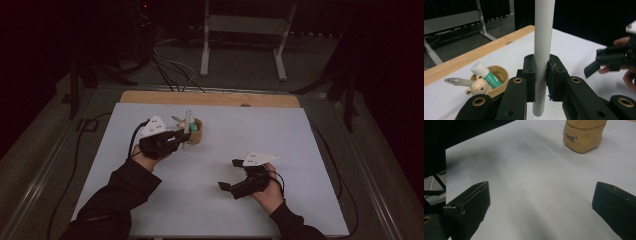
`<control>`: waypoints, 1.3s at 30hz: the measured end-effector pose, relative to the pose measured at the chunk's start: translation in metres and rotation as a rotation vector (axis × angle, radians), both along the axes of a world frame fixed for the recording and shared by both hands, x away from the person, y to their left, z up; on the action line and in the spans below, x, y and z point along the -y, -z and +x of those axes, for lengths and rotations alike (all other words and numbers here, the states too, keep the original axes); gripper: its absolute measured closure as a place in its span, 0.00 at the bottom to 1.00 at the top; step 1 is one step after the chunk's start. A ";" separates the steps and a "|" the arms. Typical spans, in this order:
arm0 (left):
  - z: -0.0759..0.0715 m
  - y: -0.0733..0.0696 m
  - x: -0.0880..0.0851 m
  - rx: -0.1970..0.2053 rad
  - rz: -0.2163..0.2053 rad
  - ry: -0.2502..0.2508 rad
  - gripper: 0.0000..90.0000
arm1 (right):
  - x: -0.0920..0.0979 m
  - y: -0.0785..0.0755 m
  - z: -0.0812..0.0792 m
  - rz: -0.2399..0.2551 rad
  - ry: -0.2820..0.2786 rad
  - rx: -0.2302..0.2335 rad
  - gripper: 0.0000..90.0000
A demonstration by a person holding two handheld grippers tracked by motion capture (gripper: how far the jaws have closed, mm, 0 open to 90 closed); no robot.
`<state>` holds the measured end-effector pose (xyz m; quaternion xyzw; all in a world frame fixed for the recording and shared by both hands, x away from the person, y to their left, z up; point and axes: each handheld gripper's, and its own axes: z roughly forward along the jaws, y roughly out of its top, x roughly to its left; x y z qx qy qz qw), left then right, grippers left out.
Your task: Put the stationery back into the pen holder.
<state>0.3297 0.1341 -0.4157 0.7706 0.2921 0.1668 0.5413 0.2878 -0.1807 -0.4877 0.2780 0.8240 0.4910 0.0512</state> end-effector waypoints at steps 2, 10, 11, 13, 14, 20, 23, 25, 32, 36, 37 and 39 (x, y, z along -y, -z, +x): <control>0.002 -0.001 0.000 -0.006 -0.007 -0.008 0.88 | 0.000 0.001 0.000 0.000 -0.003 0.001 0.02; 0.014 -0.005 0.003 -0.025 -0.050 -0.062 0.88 | 0.001 0.002 -0.001 0.010 -0.006 -0.003 0.02; 0.016 -0.005 0.003 -0.028 -0.055 -0.067 0.88 | 0.001 0.002 -0.001 0.013 -0.006 -0.004 0.02; 0.019 -0.005 0.004 -0.024 -0.059 -0.083 0.88 | 0.001 0.002 -0.001 0.023 -0.003 -0.006 0.02; 0.019 -0.005 0.004 -0.024 -0.059 -0.083 0.88 | 0.001 0.002 -0.001 0.023 -0.003 -0.006 0.02; 0.030 -0.004 0.007 -0.038 -0.073 -0.122 0.88 | 0.002 0.001 -0.001 0.020 -0.002 0.004 0.02; 0.036 -0.003 0.010 -0.041 -0.077 -0.132 0.88 | 0.003 0.001 0.000 0.019 0.001 0.004 0.02; 0.039 -0.002 0.013 -0.037 -0.073 -0.132 0.88 | 0.003 0.001 0.000 0.027 -0.001 -0.001 0.02; 0.050 0.000 0.022 -0.035 -0.083 -0.141 0.88 | 0.003 0.001 0.000 0.023 -0.002 -0.002 0.02; 0.057 0.003 0.024 -0.037 -0.092 -0.147 0.88 | 0.002 0.001 0.000 0.021 -0.001 0.001 0.02; 0.058 0.003 0.024 -0.036 -0.092 -0.150 0.88 | 0.002 0.001 0.000 0.025 -0.002 0.000 0.02; 0.062 0.005 0.025 -0.040 -0.093 -0.156 0.88 | 0.002 0.001 0.000 0.025 0.001 0.000 0.02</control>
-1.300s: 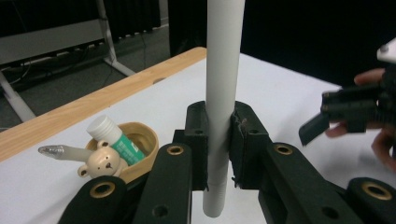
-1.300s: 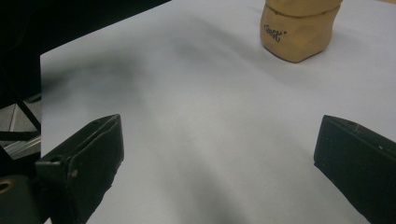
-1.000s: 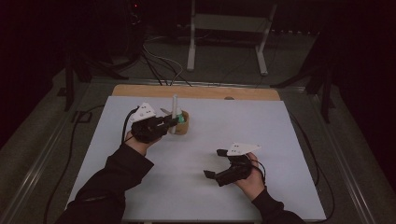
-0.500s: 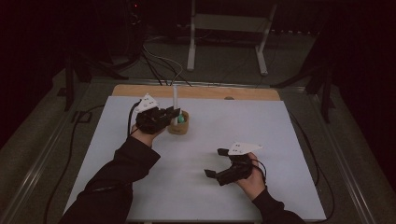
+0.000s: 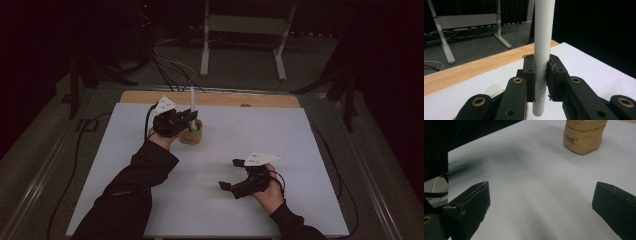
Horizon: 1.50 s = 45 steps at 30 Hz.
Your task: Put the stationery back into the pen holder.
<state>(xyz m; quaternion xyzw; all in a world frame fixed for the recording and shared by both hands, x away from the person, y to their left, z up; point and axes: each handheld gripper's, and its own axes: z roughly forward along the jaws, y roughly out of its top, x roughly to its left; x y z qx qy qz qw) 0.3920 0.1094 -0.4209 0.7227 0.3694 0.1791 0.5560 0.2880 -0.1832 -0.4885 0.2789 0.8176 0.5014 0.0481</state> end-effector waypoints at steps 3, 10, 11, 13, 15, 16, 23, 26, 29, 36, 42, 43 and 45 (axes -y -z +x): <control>0.005 0.002 0.001 0.002 -0.001 -0.004 0.88 | 0.000 0.000 0.000 0.003 0.001 -0.001 0.02; 0.013 0.009 0.003 -0.001 -0.008 -0.018 0.88 | 0.001 0.000 0.001 0.006 0.002 -0.002 0.02; 0.014 0.011 0.004 0.000 -0.003 -0.021 0.88 | 0.001 0.000 0.001 0.008 0.001 -0.002 0.02; 0.016 0.014 0.005 -0.004 -0.023 -0.020 0.88 | 0.000 0.000 0.000 0.005 0.000 -0.002 0.02; 0.018 0.017 0.006 -0.005 -0.020 -0.027 0.88 | 0.001 -0.001 0.000 0.008 0.001 -0.003 0.02; 0.019 0.017 0.006 -0.007 -0.025 -0.026 0.88 | 0.001 -0.001 0.000 0.007 0.002 -0.004 0.02; 0.023 0.024 0.008 -0.018 -0.029 -0.037 0.88 | 0.001 -0.001 0.000 0.013 0.003 -0.007 0.02; 0.025 0.029 0.008 -0.026 -0.036 -0.049 0.88 | 0.002 -0.002 0.000 0.016 0.004 -0.003 0.02; 0.026 0.034 0.010 -0.027 -0.025 -0.049 0.88 | 0.003 -0.003 0.000 0.027 0.004 -0.003 0.02; 0.029 0.044 0.014 -0.029 -0.005 -0.056 0.88 | 0.003 -0.003 0.000 0.028 0.005 -0.004 0.02; 0.031 0.052 0.018 -0.023 0.038 -0.069 0.88 | 0.003 -0.003 0.000 0.025 0.005 -0.004 0.02; 0.031 0.053 0.019 -0.021 0.045 -0.066 0.88 | 0.003 -0.003 0.000 0.027 0.005 -0.006 0.02; 0.031 0.054 0.019 -0.029 0.061 -0.068 0.88 | 0.003 -0.002 0.000 0.023 0.005 -0.006 0.02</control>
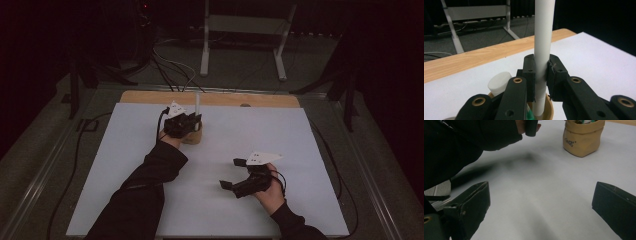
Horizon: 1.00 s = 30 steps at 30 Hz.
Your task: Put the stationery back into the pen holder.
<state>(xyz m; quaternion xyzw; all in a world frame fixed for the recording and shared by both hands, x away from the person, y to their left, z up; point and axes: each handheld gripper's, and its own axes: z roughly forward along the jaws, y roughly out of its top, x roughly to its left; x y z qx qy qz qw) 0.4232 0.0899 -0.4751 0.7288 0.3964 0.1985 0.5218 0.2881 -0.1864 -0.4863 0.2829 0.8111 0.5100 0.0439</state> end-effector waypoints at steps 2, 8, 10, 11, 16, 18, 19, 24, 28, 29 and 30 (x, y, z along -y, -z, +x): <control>0.000 0.001 0.000 -0.004 0.007 0.000 0.88 | 0.000 0.000 0.000 0.000 -0.001 -0.002 0.02; -0.001 0.003 0.004 -0.014 0.085 -0.005 0.88 | -0.001 0.001 0.000 -0.002 -0.002 -0.006 0.02; -0.001 0.003 0.005 -0.015 0.086 -0.003 0.88 | -0.001 0.001 0.000 -0.003 -0.002 -0.007 0.02; -0.001 0.002 0.006 -0.023 0.107 -0.005 0.88 | -0.001 0.001 0.000 -0.001 -0.002 -0.009 0.02; -0.001 0.002 0.008 -0.042 0.169 0.005 0.88 | -0.001 0.001 0.000 0.000 -0.002 -0.011 0.02; -0.001 0.003 0.010 -0.050 0.191 0.009 0.88 | -0.001 0.002 0.001 0.001 -0.002 -0.012 0.02; -0.001 0.003 0.010 -0.054 0.191 0.019 0.88 | -0.001 0.002 0.001 0.000 -0.001 -0.013 0.02; -0.003 0.004 0.011 -0.065 0.191 0.020 0.88 | 0.000 0.001 0.001 0.006 0.000 -0.015 0.02; -0.006 0.001 0.007 -0.049 0.159 0.023 0.87 | 0.000 0.001 0.001 0.008 0.000 -0.017 0.02; -0.006 0.000 0.007 -0.046 0.150 0.022 0.78 | 0.000 0.001 0.001 0.006 -0.001 -0.016 0.02; -0.006 0.000 0.007 -0.046 0.150 0.022 0.75 | 0.000 0.001 0.001 0.006 -0.001 -0.016 0.02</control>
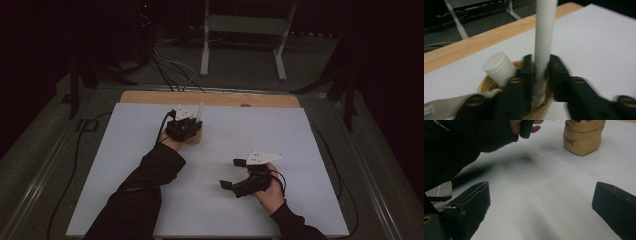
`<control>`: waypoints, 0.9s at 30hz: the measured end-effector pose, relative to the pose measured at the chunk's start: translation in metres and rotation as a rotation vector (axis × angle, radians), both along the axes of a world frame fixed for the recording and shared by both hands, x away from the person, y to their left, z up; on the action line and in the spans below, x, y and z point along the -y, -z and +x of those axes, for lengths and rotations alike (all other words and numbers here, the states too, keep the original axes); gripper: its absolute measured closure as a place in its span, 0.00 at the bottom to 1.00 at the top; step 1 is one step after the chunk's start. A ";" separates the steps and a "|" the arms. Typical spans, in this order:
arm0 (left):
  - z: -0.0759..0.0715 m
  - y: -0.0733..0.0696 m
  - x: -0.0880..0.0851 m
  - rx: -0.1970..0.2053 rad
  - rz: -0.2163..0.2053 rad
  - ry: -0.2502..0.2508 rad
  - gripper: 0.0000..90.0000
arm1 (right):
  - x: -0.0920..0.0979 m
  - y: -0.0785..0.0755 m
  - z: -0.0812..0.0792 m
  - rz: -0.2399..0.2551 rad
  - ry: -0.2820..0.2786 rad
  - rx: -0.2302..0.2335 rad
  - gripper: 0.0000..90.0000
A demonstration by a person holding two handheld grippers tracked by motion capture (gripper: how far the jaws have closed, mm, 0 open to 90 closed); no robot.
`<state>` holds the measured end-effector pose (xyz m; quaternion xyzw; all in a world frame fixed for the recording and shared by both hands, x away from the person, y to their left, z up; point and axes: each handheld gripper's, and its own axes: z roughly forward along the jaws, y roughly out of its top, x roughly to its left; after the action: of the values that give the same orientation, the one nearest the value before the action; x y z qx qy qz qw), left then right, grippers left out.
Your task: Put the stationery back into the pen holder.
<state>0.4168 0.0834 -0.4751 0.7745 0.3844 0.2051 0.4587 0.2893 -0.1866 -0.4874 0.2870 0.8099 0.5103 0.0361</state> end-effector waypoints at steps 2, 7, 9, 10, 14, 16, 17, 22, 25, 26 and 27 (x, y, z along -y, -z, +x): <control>-0.002 -0.004 -0.001 0.013 -0.002 -0.003 0.61 | 0.000 0.000 0.000 0.003 0.001 -0.001 0.02; -0.009 -0.017 -0.006 0.028 -0.055 -0.008 0.40 | 0.000 -0.001 0.000 0.005 0.000 0.003 0.02; -0.011 -0.021 -0.008 0.024 -0.059 -0.005 0.31 | 0.001 -0.001 0.000 0.005 0.003 0.002 0.02; -0.012 -0.023 -0.008 0.021 -0.066 0.000 0.29 | 0.001 -0.001 0.000 0.006 0.004 0.001 0.02; -0.018 -0.029 -0.012 0.010 -0.103 0.025 0.17 | 0.001 -0.001 0.000 0.006 0.001 0.005 0.02; -0.020 -0.031 -0.013 0.004 -0.115 0.044 0.09 | 0.001 -0.002 0.000 0.007 0.003 0.005 0.02; -0.021 -0.032 -0.014 0.000 -0.120 0.050 0.08 | 0.001 -0.002 0.000 0.010 0.005 0.002 0.02; -0.028 -0.037 -0.019 -0.016 -0.147 0.085 0.02 | 0.002 -0.002 0.001 0.021 0.009 0.004 0.02; -0.033 -0.040 -0.020 -0.012 -0.146 0.093 0.00 | 0.003 -0.003 0.000 0.027 0.008 0.006 0.02; -0.033 -0.040 -0.020 -0.012 -0.146 0.093 0.00 | 0.003 -0.003 0.000 0.027 0.007 0.007 0.02; -0.036 -0.042 -0.021 -0.014 -0.156 0.105 0.00 | 0.003 -0.002 0.000 0.026 0.006 0.005 0.02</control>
<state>0.3805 0.1039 -0.4334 0.7570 0.3612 0.1448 0.5249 0.2891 -0.1899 -0.4852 0.2886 0.8023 0.5213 0.0360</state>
